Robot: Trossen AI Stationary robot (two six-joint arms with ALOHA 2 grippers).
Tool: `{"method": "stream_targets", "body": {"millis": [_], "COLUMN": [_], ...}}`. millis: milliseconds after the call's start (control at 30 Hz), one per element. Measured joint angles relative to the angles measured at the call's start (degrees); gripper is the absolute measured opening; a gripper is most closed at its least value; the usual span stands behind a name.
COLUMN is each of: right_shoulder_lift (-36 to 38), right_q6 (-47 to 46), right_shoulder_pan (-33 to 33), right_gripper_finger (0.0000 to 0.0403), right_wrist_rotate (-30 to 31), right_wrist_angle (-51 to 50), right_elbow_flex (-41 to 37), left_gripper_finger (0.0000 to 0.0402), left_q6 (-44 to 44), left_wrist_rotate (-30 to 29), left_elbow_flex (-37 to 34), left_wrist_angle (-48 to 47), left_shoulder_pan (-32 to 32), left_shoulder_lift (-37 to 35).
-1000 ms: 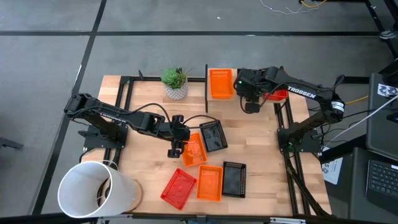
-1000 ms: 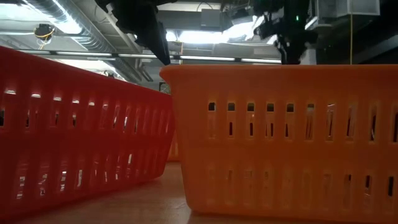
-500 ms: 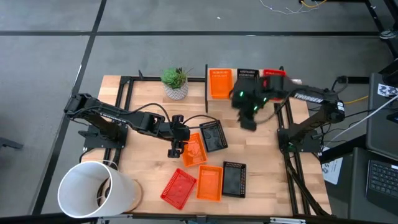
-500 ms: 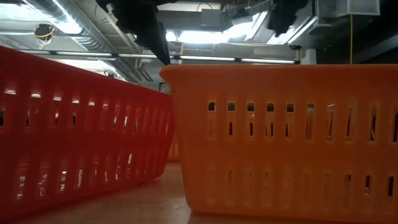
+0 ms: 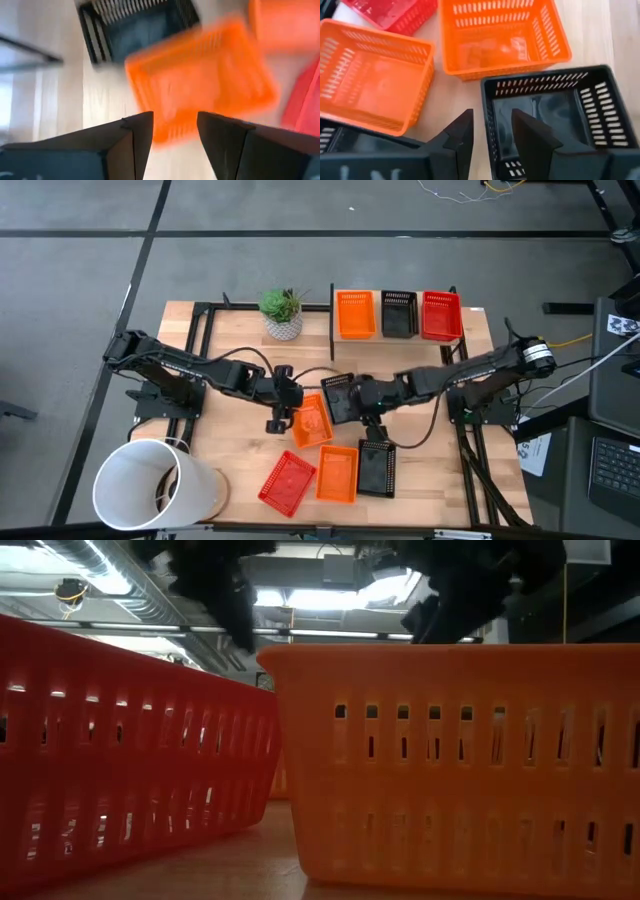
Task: Stack baskets on shelf by color
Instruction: Stack the top black bin on top of the black bin on the shelf
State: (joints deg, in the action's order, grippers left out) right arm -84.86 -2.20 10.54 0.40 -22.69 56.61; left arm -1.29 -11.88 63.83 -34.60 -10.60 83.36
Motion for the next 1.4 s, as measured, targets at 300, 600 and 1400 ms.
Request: {"method": "stream_targets", "body": {"millis": [300, 600, 1400], "right_shoulder_lift": [-5.13, -13.61, -9.98], "right_q6": [-4.51, -1.80, -7.69], "right_shoulder_pan": [0.27, 0.27, 1.43], "right_gripper_finger": [0.0133, 0.0133, 0.0002], "right_wrist_rotate": [0.14, 5.00, 2.99], "right_wrist_angle": [0.22, -2.93, -8.38], "right_elbow_flex": [-0.87, 2.69, 2.76], "left_gripper_finger": [0.0147, 0.0147, 0.0147], "left_q6": [-8.89, -9.27, -17.11], "left_wrist_rotate": [-7.23, -10.82, -16.12], "left_elbow_flex": [0.07, 0.02, -16.31], "left_wrist_angle": [-14.45, -14.70, -13.27], "left_shoulder_pan": [-4.34, -8.85, -8.76], "left_shoulder_lift": [-4.96, -7.03, -20.01]}}
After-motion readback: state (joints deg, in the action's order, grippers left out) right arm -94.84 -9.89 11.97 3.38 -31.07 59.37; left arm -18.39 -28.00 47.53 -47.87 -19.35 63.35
